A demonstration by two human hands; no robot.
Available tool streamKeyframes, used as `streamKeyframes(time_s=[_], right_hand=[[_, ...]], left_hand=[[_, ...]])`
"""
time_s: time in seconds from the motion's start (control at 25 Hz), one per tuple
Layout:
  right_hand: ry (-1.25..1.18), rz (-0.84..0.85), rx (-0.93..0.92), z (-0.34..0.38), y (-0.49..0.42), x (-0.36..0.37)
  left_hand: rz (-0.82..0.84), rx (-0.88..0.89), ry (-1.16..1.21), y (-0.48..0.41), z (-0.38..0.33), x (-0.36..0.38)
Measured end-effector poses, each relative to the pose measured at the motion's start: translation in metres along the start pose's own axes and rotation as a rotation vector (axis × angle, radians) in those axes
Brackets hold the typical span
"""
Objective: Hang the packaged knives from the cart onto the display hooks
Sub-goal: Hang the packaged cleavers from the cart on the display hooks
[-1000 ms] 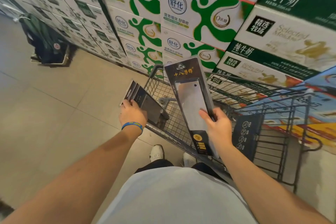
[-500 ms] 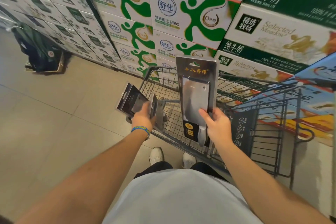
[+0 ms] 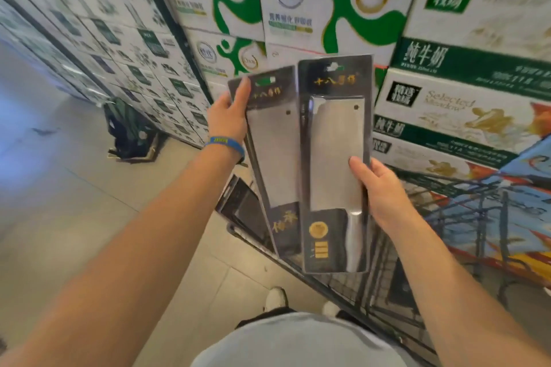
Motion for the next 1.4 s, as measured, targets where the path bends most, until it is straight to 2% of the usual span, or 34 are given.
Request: streamKeyframes(time_s=[0.04, 0.08, 0.16, 0.24, 0.32, 0.36, 0.48, 0.52, 0.64, 0.76, 0.84, 0.96, 1.16, 1.24, 1.4], right_hand=[[-0.027, 0.103, 0.009, 0.009, -0.002, 0.024], [-0.026, 0.188, 0.015, 0.015, -0.004, 0.045], [-0.019, 0.249, -0.021, 0.026, -0.006, 0.070], [-0.097, 0.220, -0.070, 0.036, -0.010, 0.075], [-0.217, 0.199, -0.053, 0.039, -0.014, 0.077], [-0.252, 0.201, -0.034, 0.039, -0.015, 0.081], [-0.179, 0.212, -0.003, 0.033, -0.015, 0.097], [-0.128, 0.216, 0.011, 0.027, -0.013, 0.102], [-0.017, 0.177, 0.042, 0.004, -0.003, 0.100], [0.003, 0.027, 0.051, -0.002, -0.001, 0.066], [0.001, -0.097, 0.103, -0.001, 0.001, 0.036], [0.069, -0.139, 0.103, 0.017, 0.013, 0.006], [-0.045, -0.071, -0.185, 0.091, 0.069, -0.021], [-0.081, -0.189, -0.309, 0.106, 0.104, -0.038], [-0.021, -0.810, -0.553, 0.115, 0.194, -0.091]], left_hand=[[-0.006, 0.004, -0.113, -0.009, -0.024, -0.008], [0.024, -0.072, -0.161, -0.017, -0.038, -0.011], [-0.032, -0.198, -0.042, -0.021, -0.064, -0.029], [0.154, -0.094, 0.158, 0.000, -0.089, -0.028], [0.366, -0.121, 0.441, 0.041, -0.079, -0.006], [0.401, -0.169, 0.444, 0.060, -0.059, 0.007], [0.356, -0.406, 0.429, 0.118, 0.010, 0.026], [0.300, -0.436, 0.425, 0.125, 0.025, 0.025], [0.060, -0.462, 0.265, 0.135, 0.054, -0.006], [-0.123, -0.451, 0.158, 0.144, 0.090, -0.039], [-0.122, -0.427, 0.222, 0.145, 0.113, -0.050], [-0.022, -0.475, 0.371, 0.136, 0.130, -0.044], [0.171, -0.378, 0.402, 0.101, 0.094, -0.007], [0.294, -0.260, 0.393, 0.094, 0.067, 0.018], [0.543, -0.137, 0.369, 0.113, 0.018, 0.083]])
Point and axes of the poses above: each hand's wrist, its own y-axis away from the middle knuckle, its own x-axis out of the palm, z = x × y, the point moved 7 cm from there along -y, towards the middle knuckle, and after that the axes turned 13 degrees about -y, right-handed, at the moved point
